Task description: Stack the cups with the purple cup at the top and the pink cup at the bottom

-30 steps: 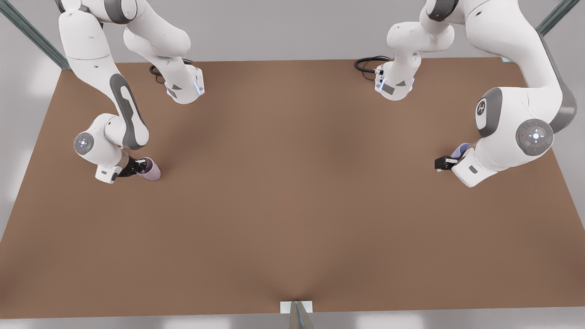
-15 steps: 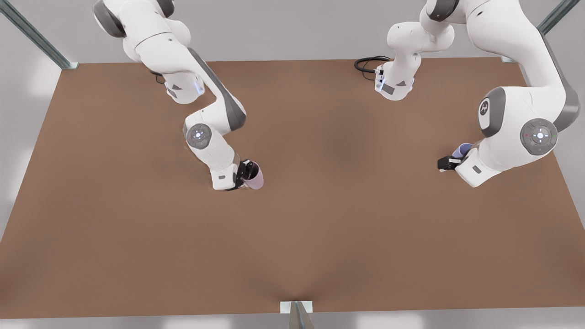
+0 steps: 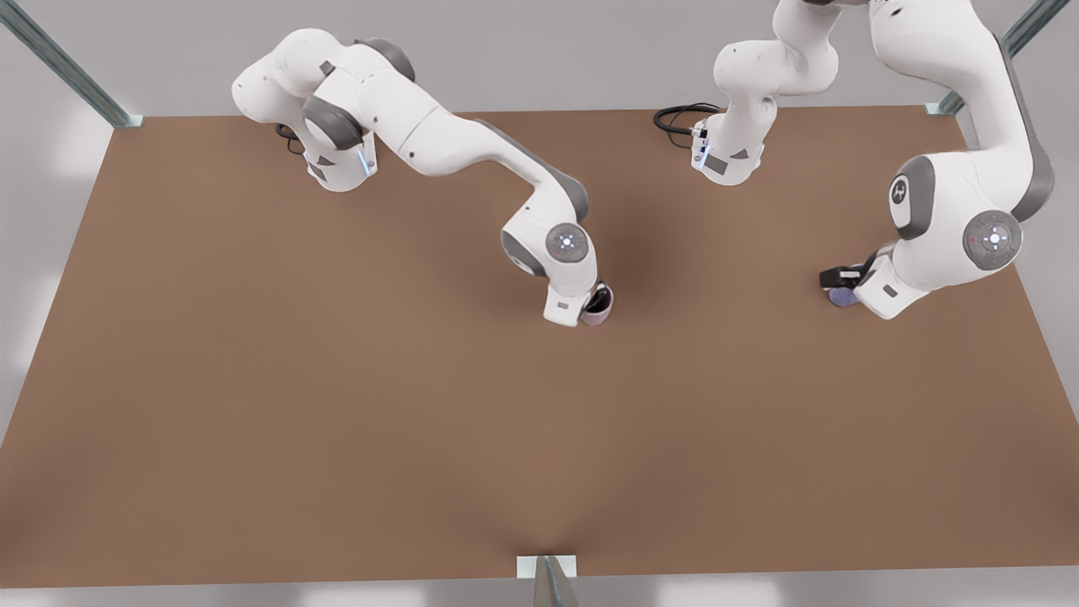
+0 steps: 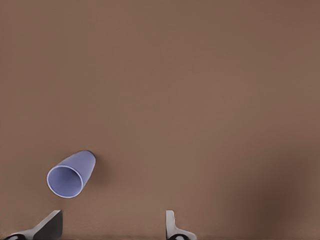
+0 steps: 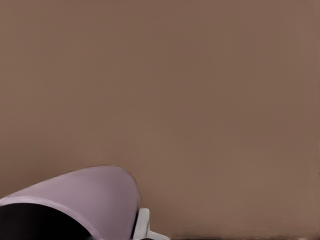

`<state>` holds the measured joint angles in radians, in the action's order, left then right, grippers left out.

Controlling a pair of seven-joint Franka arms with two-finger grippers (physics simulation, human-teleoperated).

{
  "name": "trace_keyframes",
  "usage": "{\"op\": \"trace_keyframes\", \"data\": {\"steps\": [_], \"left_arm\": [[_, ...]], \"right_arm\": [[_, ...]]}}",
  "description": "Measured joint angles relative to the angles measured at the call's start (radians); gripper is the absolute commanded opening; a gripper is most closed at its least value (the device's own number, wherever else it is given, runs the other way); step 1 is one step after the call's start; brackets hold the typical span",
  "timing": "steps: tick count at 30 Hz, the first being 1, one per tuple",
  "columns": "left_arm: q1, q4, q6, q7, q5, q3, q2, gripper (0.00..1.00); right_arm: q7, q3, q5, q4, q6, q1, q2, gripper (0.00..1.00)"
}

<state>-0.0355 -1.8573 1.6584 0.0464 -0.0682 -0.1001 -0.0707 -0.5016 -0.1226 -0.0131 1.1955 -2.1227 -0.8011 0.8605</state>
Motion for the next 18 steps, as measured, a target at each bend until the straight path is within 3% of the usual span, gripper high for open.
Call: {"op": "trace_keyframes", "data": {"steps": [3, 5, 18], "left_arm": [[0.002, -0.102, 0.108, 0.001, 0.0, -0.055, 0.007, 1.0], [0.001, -0.131, 0.158, 0.002, 0.0, -0.093, 0.006, 1.0], [0.059, -0.255, 0.457, 0.009, 0.0, -0.165, -0.111, 1.0]], "right_arm": [[-0.117, 0.005, 0.009, -0.008, 0.019, -0.005, 0.017, 0.21], [-0.185, 0.006, 0.013, -0.009, 0.027, -0.006, 0.022, 0.31], [-0.487, 0.009, 0.008, -0.117, 0.055, -0.008, 0.078, 0.31]]}}
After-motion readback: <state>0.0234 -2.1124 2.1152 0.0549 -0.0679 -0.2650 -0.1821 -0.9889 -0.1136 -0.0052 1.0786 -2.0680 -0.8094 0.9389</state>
